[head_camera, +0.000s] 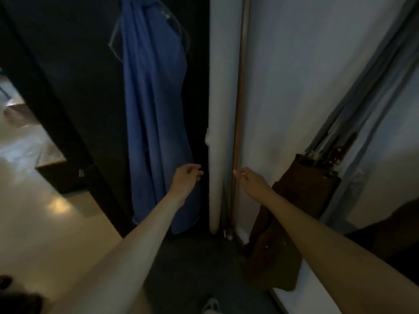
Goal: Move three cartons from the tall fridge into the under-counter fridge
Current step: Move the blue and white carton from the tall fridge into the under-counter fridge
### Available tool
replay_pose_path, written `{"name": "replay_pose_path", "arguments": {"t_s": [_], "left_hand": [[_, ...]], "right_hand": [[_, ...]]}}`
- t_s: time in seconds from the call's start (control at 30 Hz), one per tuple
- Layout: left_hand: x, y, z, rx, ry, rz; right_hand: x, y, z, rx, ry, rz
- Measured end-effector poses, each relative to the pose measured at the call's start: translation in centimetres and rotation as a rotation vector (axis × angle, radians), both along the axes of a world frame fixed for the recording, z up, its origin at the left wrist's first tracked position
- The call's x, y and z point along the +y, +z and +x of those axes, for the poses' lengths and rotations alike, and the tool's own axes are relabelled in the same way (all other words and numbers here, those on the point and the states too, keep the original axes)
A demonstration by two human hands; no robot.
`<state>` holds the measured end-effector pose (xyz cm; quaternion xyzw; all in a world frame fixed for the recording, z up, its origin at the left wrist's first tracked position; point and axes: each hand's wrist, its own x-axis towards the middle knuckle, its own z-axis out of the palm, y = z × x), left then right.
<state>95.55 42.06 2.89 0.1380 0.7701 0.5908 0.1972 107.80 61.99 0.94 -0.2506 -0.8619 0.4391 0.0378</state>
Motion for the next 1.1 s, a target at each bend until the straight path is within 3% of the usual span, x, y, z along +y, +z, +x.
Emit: {"name": "replay_pose_path", "arguments": {"t_s": [0.7, 1.1], "left_hand": [[10.1, -0.8, -16.8, 0.010, -0.266, -0.153], [13.7, -3.6, -25.0, -0.165, -0.606, -0.129]], "right_hand": [[8.1, -3.3, -12.3, -0.003, -0.318, -0.103], [3.6, -4.7, -15.9, -0.104, -0.704, -0.021]]}}
